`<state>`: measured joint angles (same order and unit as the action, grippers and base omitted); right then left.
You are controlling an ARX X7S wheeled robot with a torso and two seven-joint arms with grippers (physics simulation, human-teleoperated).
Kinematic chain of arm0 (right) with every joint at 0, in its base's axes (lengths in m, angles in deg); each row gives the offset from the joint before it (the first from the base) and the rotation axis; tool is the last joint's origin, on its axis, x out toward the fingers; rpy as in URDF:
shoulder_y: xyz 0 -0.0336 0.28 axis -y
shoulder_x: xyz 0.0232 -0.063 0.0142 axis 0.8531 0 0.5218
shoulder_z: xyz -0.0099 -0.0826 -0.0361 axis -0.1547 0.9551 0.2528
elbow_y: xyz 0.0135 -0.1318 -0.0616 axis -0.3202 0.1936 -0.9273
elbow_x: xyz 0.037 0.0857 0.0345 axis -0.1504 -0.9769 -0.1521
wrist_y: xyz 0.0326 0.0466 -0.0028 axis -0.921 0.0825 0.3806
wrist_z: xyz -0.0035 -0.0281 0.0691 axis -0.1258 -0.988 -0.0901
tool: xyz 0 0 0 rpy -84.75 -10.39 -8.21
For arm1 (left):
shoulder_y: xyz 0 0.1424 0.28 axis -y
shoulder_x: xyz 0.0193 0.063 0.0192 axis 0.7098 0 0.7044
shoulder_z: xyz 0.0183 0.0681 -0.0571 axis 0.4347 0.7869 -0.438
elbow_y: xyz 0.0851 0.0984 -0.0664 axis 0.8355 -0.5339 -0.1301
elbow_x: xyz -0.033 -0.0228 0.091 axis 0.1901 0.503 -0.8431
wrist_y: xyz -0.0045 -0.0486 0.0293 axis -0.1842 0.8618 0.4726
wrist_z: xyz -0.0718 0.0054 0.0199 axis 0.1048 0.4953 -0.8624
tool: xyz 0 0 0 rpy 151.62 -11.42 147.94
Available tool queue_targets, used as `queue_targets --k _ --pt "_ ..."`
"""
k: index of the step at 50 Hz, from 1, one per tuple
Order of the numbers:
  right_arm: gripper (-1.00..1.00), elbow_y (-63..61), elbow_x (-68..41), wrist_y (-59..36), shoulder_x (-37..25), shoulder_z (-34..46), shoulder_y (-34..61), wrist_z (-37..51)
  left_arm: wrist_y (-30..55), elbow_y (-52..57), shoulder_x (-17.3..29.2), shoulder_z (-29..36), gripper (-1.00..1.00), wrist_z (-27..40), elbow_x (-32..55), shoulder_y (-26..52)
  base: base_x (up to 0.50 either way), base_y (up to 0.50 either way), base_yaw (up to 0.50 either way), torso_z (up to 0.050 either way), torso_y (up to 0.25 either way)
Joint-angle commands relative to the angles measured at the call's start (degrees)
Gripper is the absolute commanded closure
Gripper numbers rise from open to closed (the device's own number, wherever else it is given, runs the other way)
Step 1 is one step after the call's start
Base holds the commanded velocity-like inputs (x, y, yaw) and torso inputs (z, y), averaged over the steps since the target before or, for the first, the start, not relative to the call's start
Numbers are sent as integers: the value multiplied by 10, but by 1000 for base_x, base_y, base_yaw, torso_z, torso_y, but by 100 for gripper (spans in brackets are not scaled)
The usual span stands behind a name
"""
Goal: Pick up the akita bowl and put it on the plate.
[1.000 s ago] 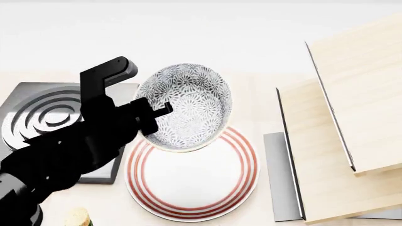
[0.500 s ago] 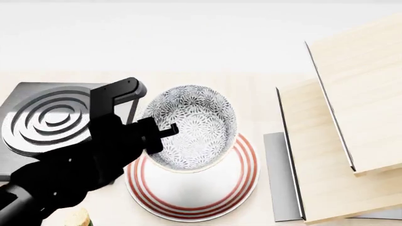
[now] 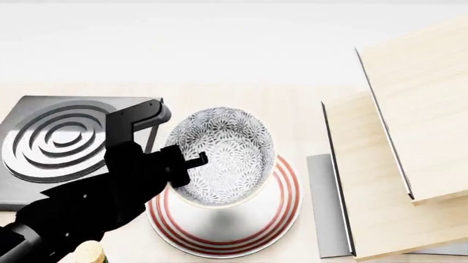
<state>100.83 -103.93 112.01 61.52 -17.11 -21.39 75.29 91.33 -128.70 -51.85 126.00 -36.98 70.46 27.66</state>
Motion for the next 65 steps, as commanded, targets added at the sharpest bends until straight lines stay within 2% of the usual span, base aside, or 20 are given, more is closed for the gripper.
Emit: queue_targets --k 1,18,44,65 --pt "-100 67 30 16 18 19 18 8 -5 6 0 -9 100 3 -2 -7 22 5 8 0 0" --pt "-100 70 28 17 17 22 19 10 2 17 0 -19 100 1 -40 -17 10 4 8 -5 0" --pt "-100 84 28 26 20 29 22 9 -33 10 0 -20 100 8 -26 -22 12 5 9 -6 0" --pt "-100 80 29 26 18 35 22 12 -27 13 0 -17 100 7 -32 -24 13 5 10 -6 0"
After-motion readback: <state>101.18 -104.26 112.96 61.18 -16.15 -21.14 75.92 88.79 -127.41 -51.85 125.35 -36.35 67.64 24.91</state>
